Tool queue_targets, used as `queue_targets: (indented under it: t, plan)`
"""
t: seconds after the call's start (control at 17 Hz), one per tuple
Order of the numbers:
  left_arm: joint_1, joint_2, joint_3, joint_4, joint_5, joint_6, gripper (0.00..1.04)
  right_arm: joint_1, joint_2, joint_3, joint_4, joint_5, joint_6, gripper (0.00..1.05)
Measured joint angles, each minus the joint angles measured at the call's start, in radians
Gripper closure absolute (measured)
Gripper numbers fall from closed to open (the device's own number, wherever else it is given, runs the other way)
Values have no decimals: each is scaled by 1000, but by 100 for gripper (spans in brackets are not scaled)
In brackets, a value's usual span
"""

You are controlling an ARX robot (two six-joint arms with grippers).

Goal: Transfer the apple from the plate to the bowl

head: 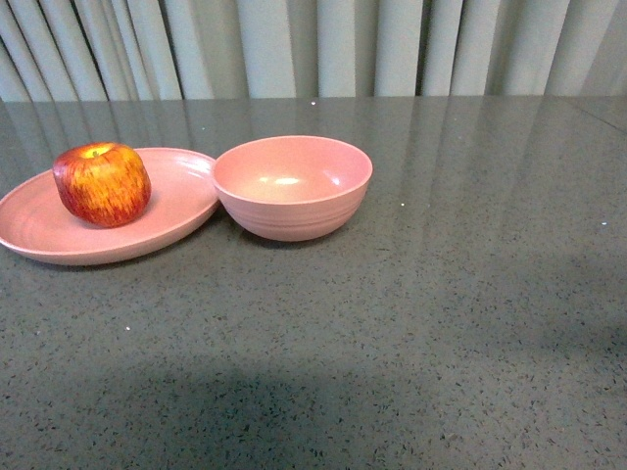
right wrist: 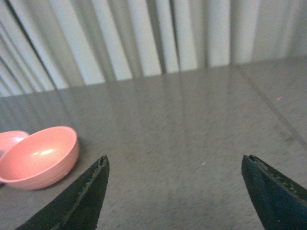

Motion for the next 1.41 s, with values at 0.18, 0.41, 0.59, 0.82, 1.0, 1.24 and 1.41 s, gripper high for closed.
queue_targets:
  t: [0.18,0.41,0.59,0.82,1.0,1.24,1.41]
  plan:
    - [0,0,0,0,0,0,7,-13,-307,-223,-56,121,-150,50]
    - [0,0,0,0,-1,0,7,-158,-555,-303,-171,2,-181,96]
    - [0,0,0,0,0,0,7,-148,-594,-325,-200,-17,-189,103]
    - [0,0,0,2,0,0,7,-149,-780,-353,-338,-14,-189,103]
    - [0,0,0,0,0,0,7,-148,-780,-353,-347,-17,-190,103]
    - [0,0,0,0,0,0,7,-148,-780,-353,-347,-17,-190,96]
    - [0,0,0,0,0,0,7,-148,-780,-353,-347,-17,-190,85]
